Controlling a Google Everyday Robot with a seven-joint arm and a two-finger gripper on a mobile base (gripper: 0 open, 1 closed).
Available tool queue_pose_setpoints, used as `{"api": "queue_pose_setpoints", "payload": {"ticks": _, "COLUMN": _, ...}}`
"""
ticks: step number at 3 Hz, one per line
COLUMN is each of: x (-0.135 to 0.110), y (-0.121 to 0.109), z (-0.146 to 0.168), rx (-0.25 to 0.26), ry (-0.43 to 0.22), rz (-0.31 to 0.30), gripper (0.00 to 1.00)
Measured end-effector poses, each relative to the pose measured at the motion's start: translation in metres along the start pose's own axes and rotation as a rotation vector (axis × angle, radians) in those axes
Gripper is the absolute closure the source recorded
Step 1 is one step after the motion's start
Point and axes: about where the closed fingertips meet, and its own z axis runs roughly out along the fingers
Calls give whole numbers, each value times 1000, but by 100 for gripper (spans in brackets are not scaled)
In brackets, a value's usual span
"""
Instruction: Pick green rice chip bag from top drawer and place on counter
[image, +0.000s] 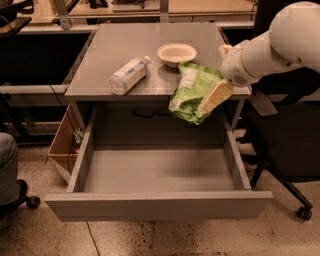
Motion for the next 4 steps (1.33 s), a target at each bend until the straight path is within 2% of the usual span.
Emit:
{"api": "queue_pose_setpoints", "payload": {"ticks": 1, "x": 6, "y": 12, "z": -15, "rx": -25, "ry": 1, "rz": -2, "gripper": 0}}
{"api": "queue_pose_setpoints", "payload": {"ticks": 2, "x": 17, "y": 36, "z": -41, "rx": -70, "ry": -11, "rz": -17, "gripper": 0}}
{"api": "queue_pose_setpoints", "payload": {"ticks": 3, "x": 33, "y": 62, "z": -72, "rx": -89, "ry": -11, "rz": -25, "gripper": 0}}
{"api": "queue_pose_setpoints", "payload": {"ticks": 4, "x": 38, "y": 62, "z": -76, "rx": -84, "ry": -7, "rz": -20, "gripper": 0}}
